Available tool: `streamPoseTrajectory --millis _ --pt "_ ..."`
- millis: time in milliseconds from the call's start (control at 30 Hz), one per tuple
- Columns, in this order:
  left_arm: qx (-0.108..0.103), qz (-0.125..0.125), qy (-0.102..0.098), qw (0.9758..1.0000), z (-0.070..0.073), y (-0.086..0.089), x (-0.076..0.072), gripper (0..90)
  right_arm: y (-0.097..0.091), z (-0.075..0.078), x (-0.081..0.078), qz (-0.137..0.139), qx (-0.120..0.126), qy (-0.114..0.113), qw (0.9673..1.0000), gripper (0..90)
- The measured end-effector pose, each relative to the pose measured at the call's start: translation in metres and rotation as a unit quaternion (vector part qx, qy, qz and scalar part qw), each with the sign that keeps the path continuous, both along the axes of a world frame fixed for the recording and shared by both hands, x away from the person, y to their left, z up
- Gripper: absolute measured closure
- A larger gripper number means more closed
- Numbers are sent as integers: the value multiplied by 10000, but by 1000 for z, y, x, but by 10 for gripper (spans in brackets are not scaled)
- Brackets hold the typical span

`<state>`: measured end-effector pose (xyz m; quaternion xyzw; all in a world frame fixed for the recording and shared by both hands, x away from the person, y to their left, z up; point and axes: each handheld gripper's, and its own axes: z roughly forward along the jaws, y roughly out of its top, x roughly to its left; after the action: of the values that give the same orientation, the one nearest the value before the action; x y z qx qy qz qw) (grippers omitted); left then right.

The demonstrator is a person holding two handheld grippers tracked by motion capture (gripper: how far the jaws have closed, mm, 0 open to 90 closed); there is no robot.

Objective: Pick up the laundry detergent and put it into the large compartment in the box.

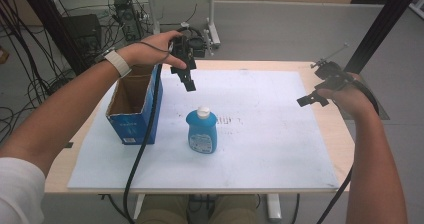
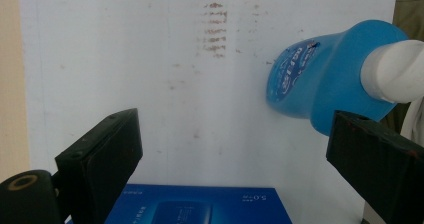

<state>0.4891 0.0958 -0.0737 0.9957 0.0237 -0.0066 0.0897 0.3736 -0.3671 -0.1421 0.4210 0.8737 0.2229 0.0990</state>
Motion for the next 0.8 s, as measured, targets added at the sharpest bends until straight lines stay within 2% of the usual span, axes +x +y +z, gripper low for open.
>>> streamPoseTrajectory --millis 800 --pt "-79 39 -17 10000 8 9 -6 77 0 -1 -1 24 28 49 10000 81"
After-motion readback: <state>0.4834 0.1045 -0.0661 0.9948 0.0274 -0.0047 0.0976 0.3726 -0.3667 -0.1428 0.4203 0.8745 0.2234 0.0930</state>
